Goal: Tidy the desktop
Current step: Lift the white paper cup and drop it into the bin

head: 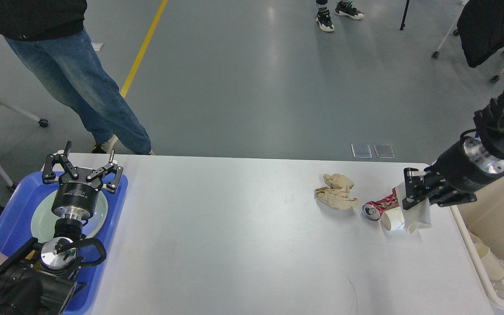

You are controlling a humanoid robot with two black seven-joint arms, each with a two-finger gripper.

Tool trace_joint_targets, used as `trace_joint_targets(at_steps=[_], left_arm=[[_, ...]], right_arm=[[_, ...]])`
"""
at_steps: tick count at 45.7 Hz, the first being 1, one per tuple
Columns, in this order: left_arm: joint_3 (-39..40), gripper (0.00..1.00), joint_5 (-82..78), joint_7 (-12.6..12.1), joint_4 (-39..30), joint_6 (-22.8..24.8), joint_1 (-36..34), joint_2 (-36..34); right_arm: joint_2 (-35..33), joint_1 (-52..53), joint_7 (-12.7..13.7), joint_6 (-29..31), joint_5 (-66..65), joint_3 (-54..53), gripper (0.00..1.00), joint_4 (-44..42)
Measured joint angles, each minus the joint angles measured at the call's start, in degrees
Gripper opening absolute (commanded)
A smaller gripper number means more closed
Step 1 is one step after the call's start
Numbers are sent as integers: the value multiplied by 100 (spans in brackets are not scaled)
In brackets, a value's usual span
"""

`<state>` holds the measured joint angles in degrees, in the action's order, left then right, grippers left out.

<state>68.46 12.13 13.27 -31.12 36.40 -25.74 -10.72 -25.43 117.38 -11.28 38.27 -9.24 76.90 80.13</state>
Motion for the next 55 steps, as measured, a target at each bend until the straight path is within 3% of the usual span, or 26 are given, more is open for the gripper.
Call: trace_joint_targets(at_steps=[5,16,20,26,29,42,55], left_arm=[[0,96,1,0,0,0,0,0],[0,96,6,9,7,0,0,0],[0,96,6,9,8,0,0,0],[0,96,6,9,9,0,0,0],[0,96,5,9,9,0,0,0],[0,96,3,9,9,0,0,1],[0,96,3,9,6,0,-1,1]], right_arm=[[172,848,46,290,418,365,0,236],[498,2148,211,350,977,837,0,922],[529,2382,485,341,1147,884,0,1001],[526,2675,1130,299,1482,897,0,1041],[523,2782,1281,297,1584,898,0,1066],[460,2718,1344,165,1626,1242,0,919],[-182,1254,1330,-790,1596,1642,0,-102]])
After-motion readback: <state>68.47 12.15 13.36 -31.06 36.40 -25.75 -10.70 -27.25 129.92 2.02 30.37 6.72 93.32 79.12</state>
